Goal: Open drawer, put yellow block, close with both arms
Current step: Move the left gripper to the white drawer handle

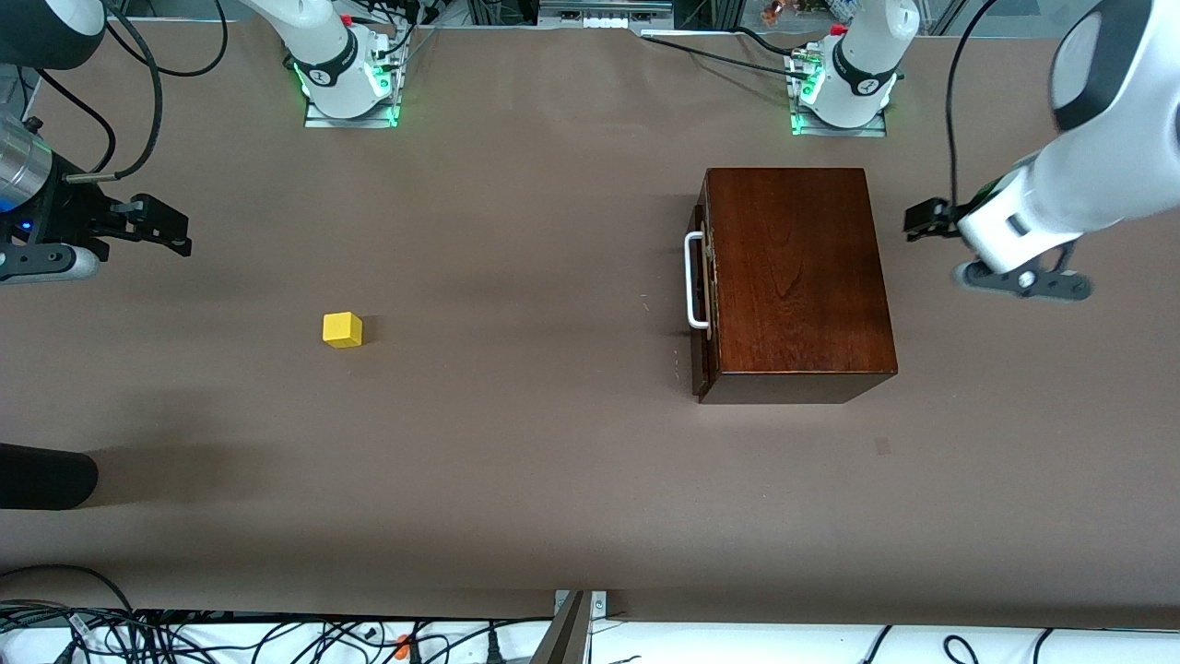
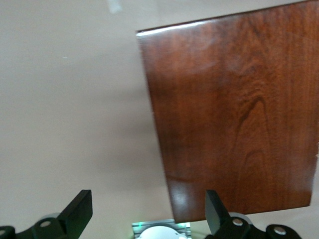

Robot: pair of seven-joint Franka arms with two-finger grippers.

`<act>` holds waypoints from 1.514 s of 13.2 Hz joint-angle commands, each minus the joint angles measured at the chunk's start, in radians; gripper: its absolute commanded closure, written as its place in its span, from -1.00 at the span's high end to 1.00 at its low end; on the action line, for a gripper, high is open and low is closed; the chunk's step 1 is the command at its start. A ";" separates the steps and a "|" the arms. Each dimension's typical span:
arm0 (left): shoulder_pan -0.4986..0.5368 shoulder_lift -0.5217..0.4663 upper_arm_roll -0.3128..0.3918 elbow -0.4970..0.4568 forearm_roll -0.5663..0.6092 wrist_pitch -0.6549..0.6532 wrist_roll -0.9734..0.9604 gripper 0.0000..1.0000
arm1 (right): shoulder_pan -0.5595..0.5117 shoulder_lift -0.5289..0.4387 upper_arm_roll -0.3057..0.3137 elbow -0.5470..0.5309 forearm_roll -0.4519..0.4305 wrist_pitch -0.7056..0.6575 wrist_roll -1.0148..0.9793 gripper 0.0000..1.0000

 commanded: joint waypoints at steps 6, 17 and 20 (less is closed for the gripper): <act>-0.306 0.189 -0.012 0.070 -0.013 0.228 -0.312 1.00 | -0.009 0.004 0.003 0.017 0.000 -0.018 -0.012 1.00; -0.561 0.338 -0.012 0.048 0.215 0.365 -0.704 1.00 | -0.010 0.004 0.001 0.017 0.000 -0.018 -0.012 1.00; -0.586 0.353 -0.010 0.047 0.217 0.366 -0.738 1.00 | -0.009 0.004 0.001 0.016 0.000 -0.018 -0.012 1.00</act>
